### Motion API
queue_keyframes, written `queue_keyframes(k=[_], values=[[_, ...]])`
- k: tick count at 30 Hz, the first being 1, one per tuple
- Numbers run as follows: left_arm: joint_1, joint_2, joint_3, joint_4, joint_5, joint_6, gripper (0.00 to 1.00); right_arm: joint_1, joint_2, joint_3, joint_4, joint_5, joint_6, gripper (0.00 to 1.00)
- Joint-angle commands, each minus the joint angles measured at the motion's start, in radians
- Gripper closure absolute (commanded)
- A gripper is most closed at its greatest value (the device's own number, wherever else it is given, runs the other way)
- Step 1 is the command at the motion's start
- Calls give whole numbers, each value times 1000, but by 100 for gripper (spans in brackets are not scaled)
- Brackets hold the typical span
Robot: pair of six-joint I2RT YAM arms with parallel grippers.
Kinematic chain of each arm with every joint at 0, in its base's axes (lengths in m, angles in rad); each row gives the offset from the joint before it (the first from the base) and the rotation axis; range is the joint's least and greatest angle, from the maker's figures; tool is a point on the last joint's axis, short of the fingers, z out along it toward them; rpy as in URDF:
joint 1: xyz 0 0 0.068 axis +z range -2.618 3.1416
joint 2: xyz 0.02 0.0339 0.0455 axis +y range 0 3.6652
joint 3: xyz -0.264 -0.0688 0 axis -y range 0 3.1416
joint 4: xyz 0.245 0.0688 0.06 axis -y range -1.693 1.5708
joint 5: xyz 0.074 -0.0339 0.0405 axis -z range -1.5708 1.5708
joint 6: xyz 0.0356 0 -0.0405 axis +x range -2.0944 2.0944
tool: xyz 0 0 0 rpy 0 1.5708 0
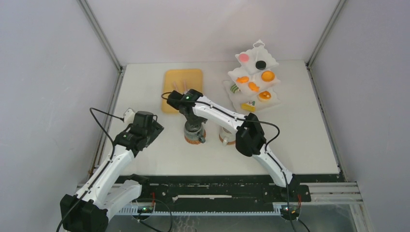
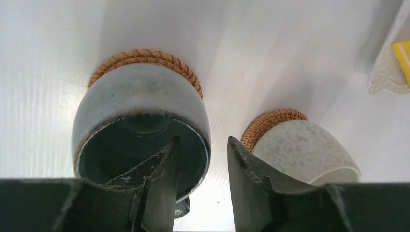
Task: Serve the afternoon tea
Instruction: Reset both arms
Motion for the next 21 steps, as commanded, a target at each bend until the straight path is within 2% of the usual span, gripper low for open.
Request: queue_keyframes(k=[1,4,7,12,14,17,21], values=[[9,-3,31,-8,-47,14,29,12,-160,57,51,11,-21,51],[10,3,89,-46,-102,13,29,25,-248,56,95,25,-55,50],[9,6,166,-73,-170,11,29,30,-353,42,142,51,-95,43],[9,14,268,-74,-283,10,29,7,-577,-126,216,126,-132,35],[9,9,286,-58,-340,19,30,-32,-674,-226,229,133,-94,34],[10,-3,293,6,-426,70,30,-119,-843,-462,303,133,-58,33],[11,4,276,121,-497,182,30,-302,-1079,-769,411,80,-2,33]])
